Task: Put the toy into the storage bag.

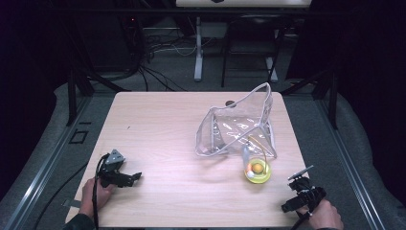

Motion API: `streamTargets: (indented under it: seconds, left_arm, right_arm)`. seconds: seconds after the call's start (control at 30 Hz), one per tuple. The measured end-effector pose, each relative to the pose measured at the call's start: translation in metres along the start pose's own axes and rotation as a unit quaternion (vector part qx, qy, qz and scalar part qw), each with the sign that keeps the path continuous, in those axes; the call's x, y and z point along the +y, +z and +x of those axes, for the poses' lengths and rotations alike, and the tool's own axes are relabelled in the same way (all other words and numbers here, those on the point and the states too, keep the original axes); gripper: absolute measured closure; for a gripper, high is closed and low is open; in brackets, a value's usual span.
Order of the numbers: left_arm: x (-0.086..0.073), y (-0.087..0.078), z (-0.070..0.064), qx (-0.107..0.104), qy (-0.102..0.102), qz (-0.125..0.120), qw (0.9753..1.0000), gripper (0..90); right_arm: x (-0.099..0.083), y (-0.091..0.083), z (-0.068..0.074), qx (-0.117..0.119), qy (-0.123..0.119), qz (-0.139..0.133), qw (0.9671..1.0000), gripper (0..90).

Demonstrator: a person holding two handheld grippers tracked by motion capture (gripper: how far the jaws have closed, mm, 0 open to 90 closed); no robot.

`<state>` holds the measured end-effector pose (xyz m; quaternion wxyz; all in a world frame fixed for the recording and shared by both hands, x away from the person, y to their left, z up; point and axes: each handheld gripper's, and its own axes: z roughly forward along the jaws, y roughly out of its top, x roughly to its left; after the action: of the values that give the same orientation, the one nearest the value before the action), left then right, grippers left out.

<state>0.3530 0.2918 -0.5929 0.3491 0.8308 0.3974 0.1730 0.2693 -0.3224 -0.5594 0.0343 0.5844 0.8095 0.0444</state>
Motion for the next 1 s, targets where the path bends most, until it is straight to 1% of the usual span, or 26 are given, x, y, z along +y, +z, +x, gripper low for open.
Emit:
streamTargets:
  seconds: [0.17, 0.27, 0.4, 0.47, 0.53, 0.6, 0.63, 0.67, 0.7, 0.73, 0.77, 0.8, 0.83, 0.87, 0.93, 0.97, 1.0]
  left_arm:
    - [0.0, 0.0, 0.0, 0.0, 0.0, 0.0, 1.0, 0.5]
    - [0.0, 0.0, 0.0, 0.0, 0.0, 0.0, 1.0, 0.5]
    - [0.0, 0.0, 0.0, 0.0, 0.0, 0.0, 1.0, 0.5]
    - [0.0, 0.0, 0.0, 0.0, 0.0, 0.0, 1.0, 0.5]
    - [0.0, 0.0, 0.0, 0.0, 0.002, 0.0, 1.0, 0.4]
    - [0.0, 0.0, 0.0, 0.0, 0.0, 0.0, 1.0, 0.5]
    - [0.0, 0.0, 0.0, 0.0, 0.001, 0.0, 1.0, 0.5]
    - [0.0, 0.0, 0.0, 0.0, 0.0, 0.0, 1.0, 0.5]
    - [0.0, 0.0, 0.0, 0.0, 0.001, 0.0, 1.0, 0.5]
    - [0.0, 0.0, 0.0, 0.0, 0.001, 0.0, 1.0, 0.5]
    - [0.0, 0.0, 0.0, 0.0, 0.0, 0.0, 1.0, 0.5]
    - [0.0, 0.0, 0.0, 0.0, 0.0, 0.0, 1.0, 0.4]
    - [0.0, 0.0, 0.0, 0.0, 0.0, 0.0, 1.0, 0.5]
    - [0.0, 0.0, 0.0, 0.0, 0.003, 0.0, 1.0, 0.5]
    - [0.0, 0.0, 0.0, 0.0, 0.001, 0.0, 1.0, 0.5]
    - [0.0, 0.0, 0.0, 0.0, 0.002, 0.0, 1.0, 0.5]
    - [0.0, 0.0, 0.0, 0.0, 0.002, 0.0, 1.0, 0.5]
  right_arm:
    - [0.0, 0.0, 0.0, 0.0, -0.005, -0.001, 1.0, 0.0]
    - [0.001, 0.001, 0.0, -0.001, -0.001, -0.002, 1.0, 0.0]
    - [0.002, 0.0, 0.0, 0.004, -0.006, 0.004, 1.0, 0.0]
    - [0.003, 0.001, -0.001, 0.003, -0.007, 0.01, 0.9999, 0.0]
    - [0.004, 0.0, -0.002, -0.002, -0.009, 0.024, 0.9997, 0.0]
    - [0.005, -0.001, -0.001, -0.013, -0.015, 0.031, 0.9993, 0.0]
    - [0.007, -0.003, 0.0, -0.013, -0.02, 0.035, 0.9991, 0.0]
    - [0.007, -0.003, 0.0, -0.013, -0.02, 0.035, 0.9991, 0.0]
    - [0.007, -0.006, 0.001, -0.013, -0.015, 0.026, 0.9995, 0.0]
    - [0.007, -0.006, 0.001, -0.013, -0.015, 0.026, 0.9995, 0.0]
    - [0.008, -0.01, 0.002, -0.007, -0.015, 0.024, 0.9996, 0.0]
    - [0.008, -0.012, 0.002, -0.007, -0.017, 0.025, 0.9995, 0.0]
    - [0.008, -0.013, 0.003, -0.005, -0.015, 0.018, 0.9997, 0.0]
    - [0.009, -0.016, 0.003, -0.006, -0.024, 0.026, 0.9993, 0.0]
    - [0.009, -0.018, 0.004, -0.002, -0.025, 0.023, 0.9994, 0.0]
    - [0.009, -0.021, 0.007, -0.001, -0.017, 0.004, 0.9998, 0.0]
    - [0.009, -0.023, 0.008, 0.003, -0.018, 0.0, 0.9998, 0.0]
